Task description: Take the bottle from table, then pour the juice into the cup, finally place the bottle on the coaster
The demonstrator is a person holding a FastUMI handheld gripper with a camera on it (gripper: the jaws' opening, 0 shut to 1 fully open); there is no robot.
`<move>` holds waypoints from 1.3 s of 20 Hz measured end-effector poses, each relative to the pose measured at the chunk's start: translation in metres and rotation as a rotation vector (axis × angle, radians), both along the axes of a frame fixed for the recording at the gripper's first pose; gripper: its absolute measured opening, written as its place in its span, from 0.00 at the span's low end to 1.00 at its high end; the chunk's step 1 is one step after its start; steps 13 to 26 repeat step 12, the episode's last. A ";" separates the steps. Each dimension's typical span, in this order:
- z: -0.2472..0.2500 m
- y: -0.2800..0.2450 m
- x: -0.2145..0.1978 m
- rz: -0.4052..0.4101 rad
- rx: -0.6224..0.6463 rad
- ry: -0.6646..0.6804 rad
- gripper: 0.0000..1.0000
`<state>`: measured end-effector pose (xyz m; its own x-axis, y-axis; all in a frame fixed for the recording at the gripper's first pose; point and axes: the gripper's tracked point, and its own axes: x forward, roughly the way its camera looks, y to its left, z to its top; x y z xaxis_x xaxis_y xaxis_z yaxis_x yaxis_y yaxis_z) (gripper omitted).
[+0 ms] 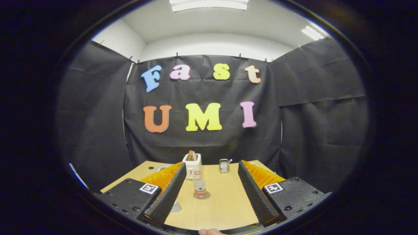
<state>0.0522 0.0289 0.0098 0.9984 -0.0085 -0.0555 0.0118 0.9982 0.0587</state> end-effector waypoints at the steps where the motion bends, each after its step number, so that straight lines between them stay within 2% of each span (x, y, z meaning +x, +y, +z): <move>1: 0.005 0.002 -0.005 0.008 0.002 -0.010 1.00; 7: 0.025 -0.012 -0.023 -0.011 0.018 -0.028 1.00; 12: 0.043 -0.014 -0.037 0.014 0.018 -0.069 1.00; 26: 0.043 -0.014 -0.037 0.014 0.018 -0.069 1.00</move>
